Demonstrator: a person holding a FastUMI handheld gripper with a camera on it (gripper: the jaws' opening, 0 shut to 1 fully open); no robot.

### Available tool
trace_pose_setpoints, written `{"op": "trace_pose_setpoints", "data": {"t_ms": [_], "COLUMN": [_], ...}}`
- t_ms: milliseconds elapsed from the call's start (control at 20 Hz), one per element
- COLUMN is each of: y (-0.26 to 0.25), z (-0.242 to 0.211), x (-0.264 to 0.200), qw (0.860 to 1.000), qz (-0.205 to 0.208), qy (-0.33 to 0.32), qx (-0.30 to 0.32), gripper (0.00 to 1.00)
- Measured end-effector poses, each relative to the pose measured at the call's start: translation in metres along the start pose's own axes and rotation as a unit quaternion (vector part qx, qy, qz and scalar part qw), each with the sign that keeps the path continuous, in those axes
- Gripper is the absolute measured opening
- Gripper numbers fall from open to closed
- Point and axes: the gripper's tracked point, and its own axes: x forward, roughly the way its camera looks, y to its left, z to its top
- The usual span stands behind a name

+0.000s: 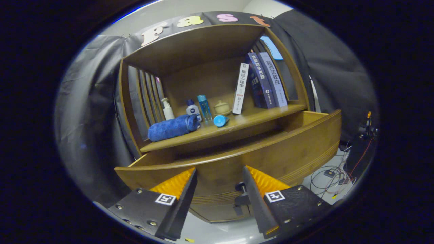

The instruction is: Pull open the drawer, take out the items inside it, and place them on the countertop above the cabinet.

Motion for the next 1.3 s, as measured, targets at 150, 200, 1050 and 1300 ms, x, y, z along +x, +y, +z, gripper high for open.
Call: {"op": "trace_pose_setpoints", "data": {"t_ms": [150, 200, 1050, 1300], "y": [0.0, 0.001, 0.002, 0.006], "z": [0.002, 0.004, 0.014, 0.016], "x": [0.018, 0.023, 0.109, 0.103], "qw": [1.0, 1.0, 1.0, 1.0], "qz": [0.003, 0.004, 0.012, 0.0], "qy": [-0.002, -0.002, -0.007, -0.002], "qx": [0.005, 0.005, 0.008, -0.009], "gripper": [0.81, 0.81, 0.81, 0.81]}}
